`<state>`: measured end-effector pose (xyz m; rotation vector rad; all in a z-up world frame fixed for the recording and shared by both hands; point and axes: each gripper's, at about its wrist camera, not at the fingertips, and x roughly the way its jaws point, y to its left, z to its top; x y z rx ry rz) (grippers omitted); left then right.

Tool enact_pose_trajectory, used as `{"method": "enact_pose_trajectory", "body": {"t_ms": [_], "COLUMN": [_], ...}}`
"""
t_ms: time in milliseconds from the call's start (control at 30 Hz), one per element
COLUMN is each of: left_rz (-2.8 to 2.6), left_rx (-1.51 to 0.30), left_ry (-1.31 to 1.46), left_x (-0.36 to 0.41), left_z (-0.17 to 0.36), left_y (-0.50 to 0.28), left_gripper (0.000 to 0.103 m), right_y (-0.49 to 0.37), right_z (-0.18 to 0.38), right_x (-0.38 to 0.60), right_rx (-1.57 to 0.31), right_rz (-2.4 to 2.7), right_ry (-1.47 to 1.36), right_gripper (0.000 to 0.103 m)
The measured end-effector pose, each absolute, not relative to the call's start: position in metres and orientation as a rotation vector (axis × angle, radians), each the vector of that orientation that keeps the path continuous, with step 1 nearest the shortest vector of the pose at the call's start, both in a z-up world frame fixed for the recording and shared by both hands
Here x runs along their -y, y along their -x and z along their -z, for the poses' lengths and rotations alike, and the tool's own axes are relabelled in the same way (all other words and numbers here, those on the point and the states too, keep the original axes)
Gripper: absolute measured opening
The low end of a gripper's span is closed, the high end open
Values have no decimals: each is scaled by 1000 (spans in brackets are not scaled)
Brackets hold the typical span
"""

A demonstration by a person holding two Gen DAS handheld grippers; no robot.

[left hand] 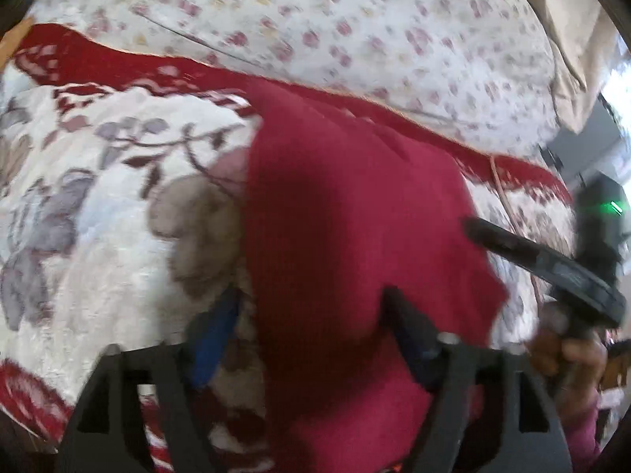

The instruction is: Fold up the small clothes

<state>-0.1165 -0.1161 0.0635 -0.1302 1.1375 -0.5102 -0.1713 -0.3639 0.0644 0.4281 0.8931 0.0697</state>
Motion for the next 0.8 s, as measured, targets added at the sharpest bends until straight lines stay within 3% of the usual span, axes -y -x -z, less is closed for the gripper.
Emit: {"method": "enact_pose_trajectory", "body": {"t_ms": [233, 333, 400, 500, 700, 800], "left_rz": [396, 347, 337, 356, 363, 360], "left_rx": [-1003, -951, -914, -876, -815, -825], "left_ry": [76, 29, 8, -21, -118, -86], "left_x": [121, 133, 134, 139, 148, 142], "left_z": [-93, -86, -77, -70, -78, -80], "left_y": [119, 120, 120, 120, 126, 125], "left_gripper": [89, 89, 89, 94, 94, 94], "right_y": [207, 202, 190, 186, 189, 199], "right_z": [-121, -108, -78, -51, -66, -79], "right_x": [322, 293, 291, 309, 312, 308], "right_rx": [-767, -804, -902, -934, -906, -870], "right_rz": [-159, -164, -61, -39, -25, -3], "right_ry": [-235, -123, -55, -138, -143, -143], "right_gripper": [61, 42, 39, 45, 55, 69]}}
